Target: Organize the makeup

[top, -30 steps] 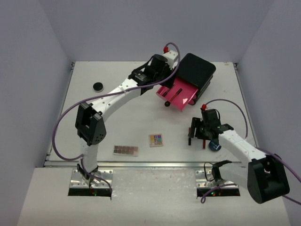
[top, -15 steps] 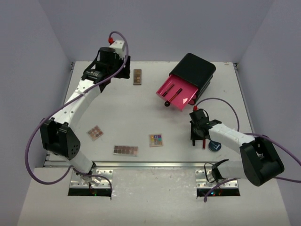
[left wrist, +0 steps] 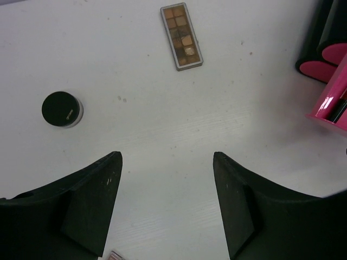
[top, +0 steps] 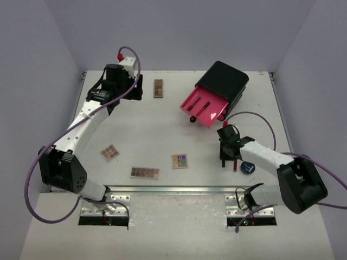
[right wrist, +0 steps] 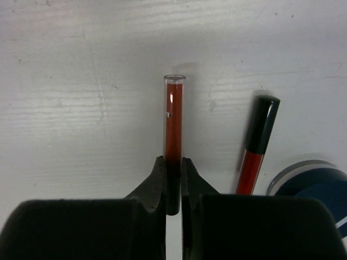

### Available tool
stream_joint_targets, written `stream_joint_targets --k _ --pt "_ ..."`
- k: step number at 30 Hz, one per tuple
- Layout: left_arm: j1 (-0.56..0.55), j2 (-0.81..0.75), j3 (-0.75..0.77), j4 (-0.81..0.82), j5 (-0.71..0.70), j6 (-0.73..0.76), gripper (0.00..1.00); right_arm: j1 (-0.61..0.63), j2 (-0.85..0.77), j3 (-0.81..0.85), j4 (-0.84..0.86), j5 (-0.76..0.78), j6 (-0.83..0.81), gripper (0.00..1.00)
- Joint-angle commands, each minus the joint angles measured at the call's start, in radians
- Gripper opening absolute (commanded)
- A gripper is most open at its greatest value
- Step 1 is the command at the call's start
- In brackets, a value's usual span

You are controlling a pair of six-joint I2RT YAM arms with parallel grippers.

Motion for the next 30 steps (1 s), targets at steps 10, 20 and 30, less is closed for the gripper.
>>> stream_joint_targets --k 10,20,30 --pt "0.013 -0.011 -0.065 0.081 0.118 -0.017 0.66 0.004 -0.303 0.280 0.066 -0.210 0.036 0.00" --pt "0.015 0.009 -0.069 0.101 0.083 0.019 0.66 0.001 -0.033 0.427 0.356 -0.037 0.060 0.00" --pt "0.013 -0.012 -0.101 0.122 0.077 0.030 0.67 -0.009 0.128 0.440 0.476 0.132 0.018 0.00"
